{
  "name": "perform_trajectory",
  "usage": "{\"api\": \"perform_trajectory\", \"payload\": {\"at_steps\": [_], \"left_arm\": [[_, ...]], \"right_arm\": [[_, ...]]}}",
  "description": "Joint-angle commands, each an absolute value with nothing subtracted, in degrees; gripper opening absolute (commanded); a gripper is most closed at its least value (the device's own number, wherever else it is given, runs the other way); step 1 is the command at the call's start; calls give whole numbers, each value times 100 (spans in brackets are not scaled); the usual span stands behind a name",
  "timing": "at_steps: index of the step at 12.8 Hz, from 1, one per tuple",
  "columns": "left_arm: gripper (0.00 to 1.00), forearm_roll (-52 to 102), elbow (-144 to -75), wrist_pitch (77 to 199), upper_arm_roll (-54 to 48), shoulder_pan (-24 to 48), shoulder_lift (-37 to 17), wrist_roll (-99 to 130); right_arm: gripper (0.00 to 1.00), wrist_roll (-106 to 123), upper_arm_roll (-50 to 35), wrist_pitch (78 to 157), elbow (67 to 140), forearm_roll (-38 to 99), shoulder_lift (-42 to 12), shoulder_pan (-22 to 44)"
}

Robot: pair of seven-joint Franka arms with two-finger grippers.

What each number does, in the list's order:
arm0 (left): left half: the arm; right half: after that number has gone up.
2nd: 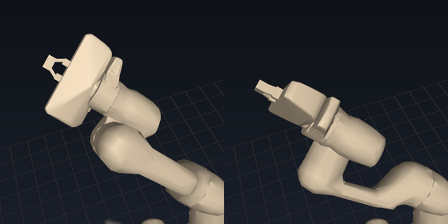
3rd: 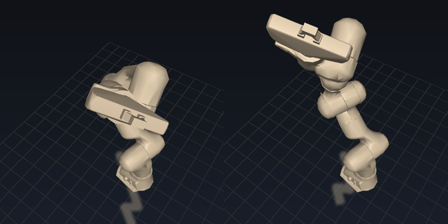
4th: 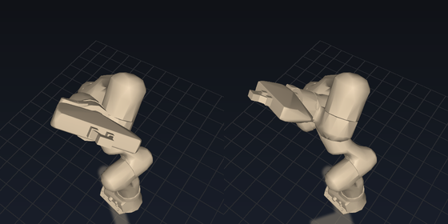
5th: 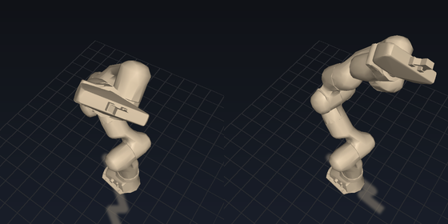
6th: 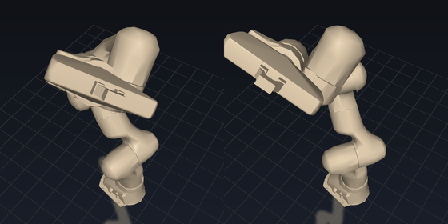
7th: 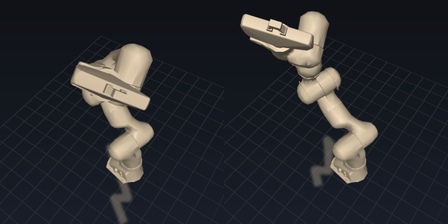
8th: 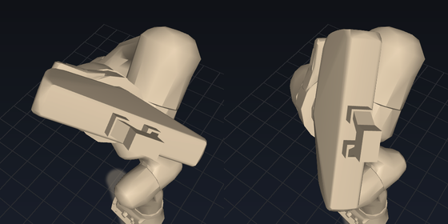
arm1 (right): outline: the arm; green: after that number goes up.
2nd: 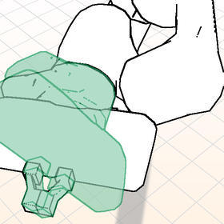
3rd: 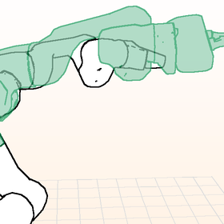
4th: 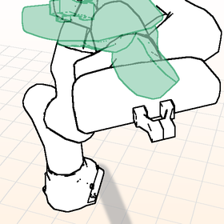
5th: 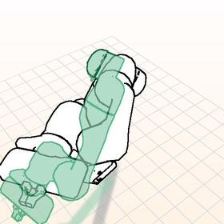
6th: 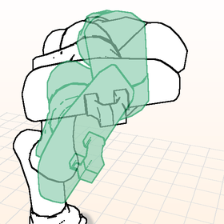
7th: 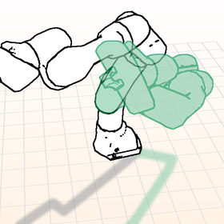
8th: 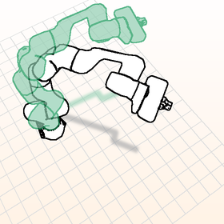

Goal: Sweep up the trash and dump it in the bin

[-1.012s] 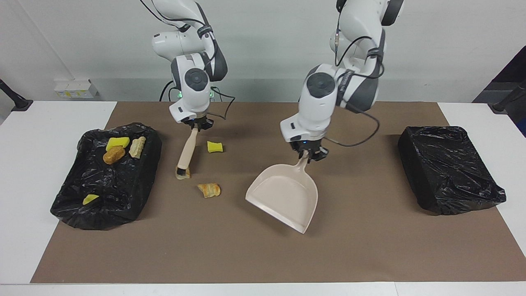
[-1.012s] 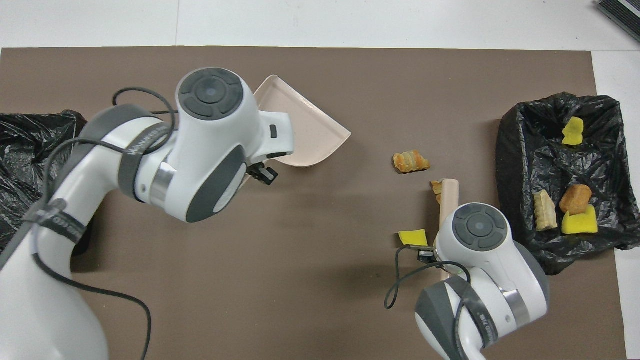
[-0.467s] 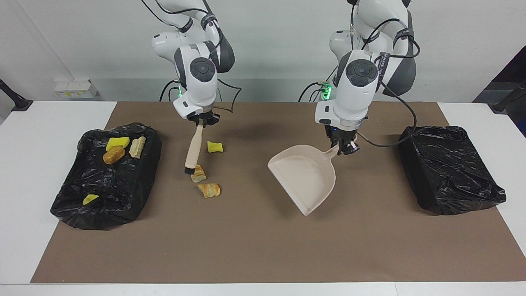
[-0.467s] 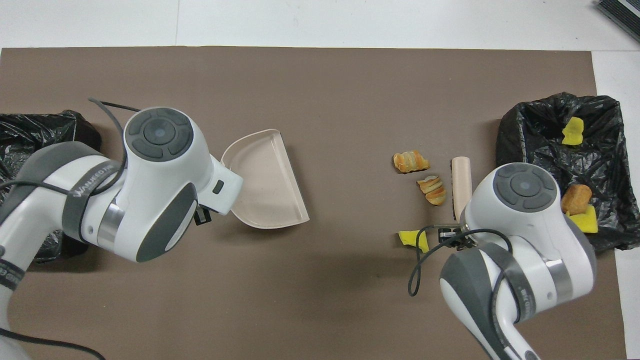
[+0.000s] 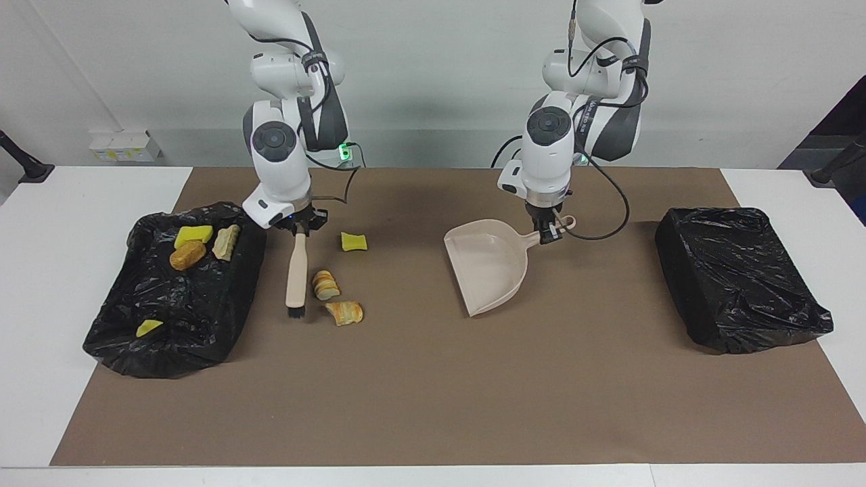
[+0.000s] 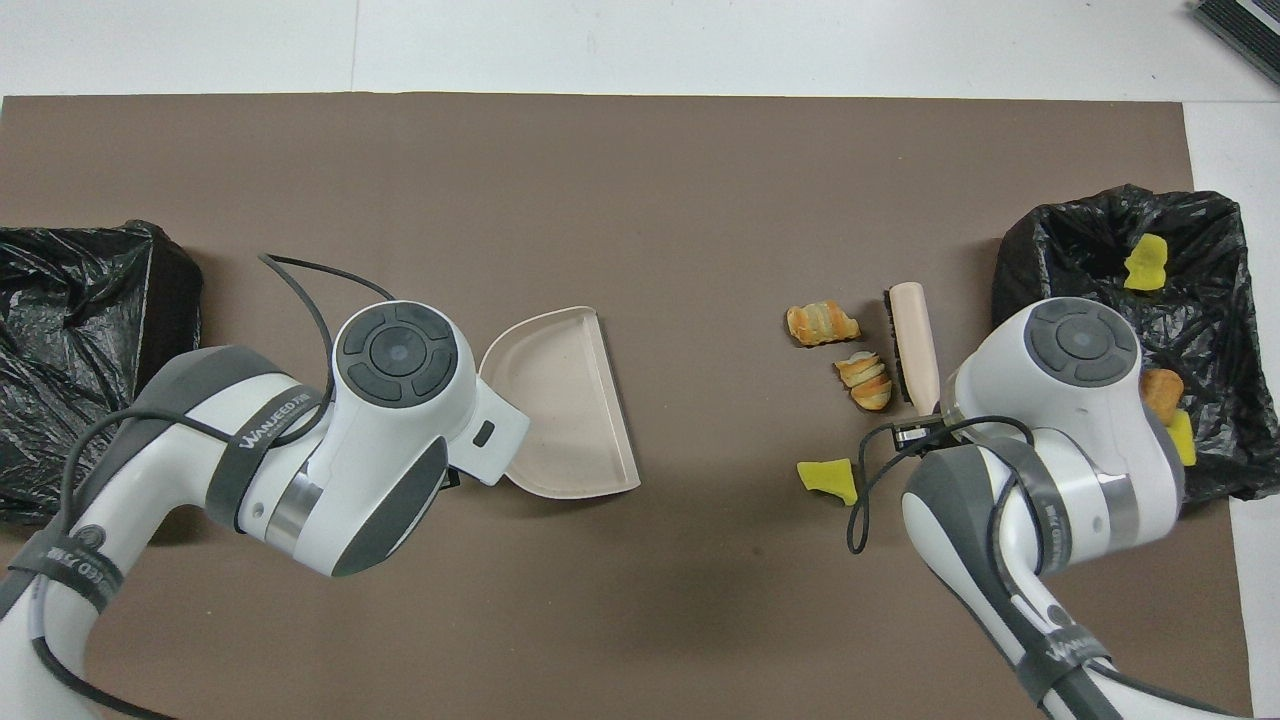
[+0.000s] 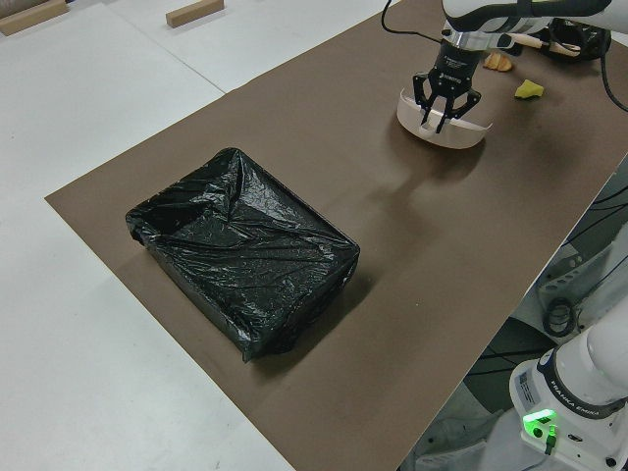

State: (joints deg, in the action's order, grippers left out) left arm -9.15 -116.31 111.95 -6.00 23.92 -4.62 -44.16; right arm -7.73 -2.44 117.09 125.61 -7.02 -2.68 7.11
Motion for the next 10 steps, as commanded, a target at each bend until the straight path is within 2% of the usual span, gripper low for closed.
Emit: {"api": "perform_trajectory", "payload": {"at_steps": [1, 10], "left_arm": [[0, -1028, -11918, 11434, -536, 2479, -229, -4176], [0, -976, -12076, 11856, -545, 2540, -352, -3578]], "right_arm": [[0, -282, -299, 11839, 12305, -554, -501, 642], [0, -745, -334, 11900, 11884, 825, -948, 2046]]}}
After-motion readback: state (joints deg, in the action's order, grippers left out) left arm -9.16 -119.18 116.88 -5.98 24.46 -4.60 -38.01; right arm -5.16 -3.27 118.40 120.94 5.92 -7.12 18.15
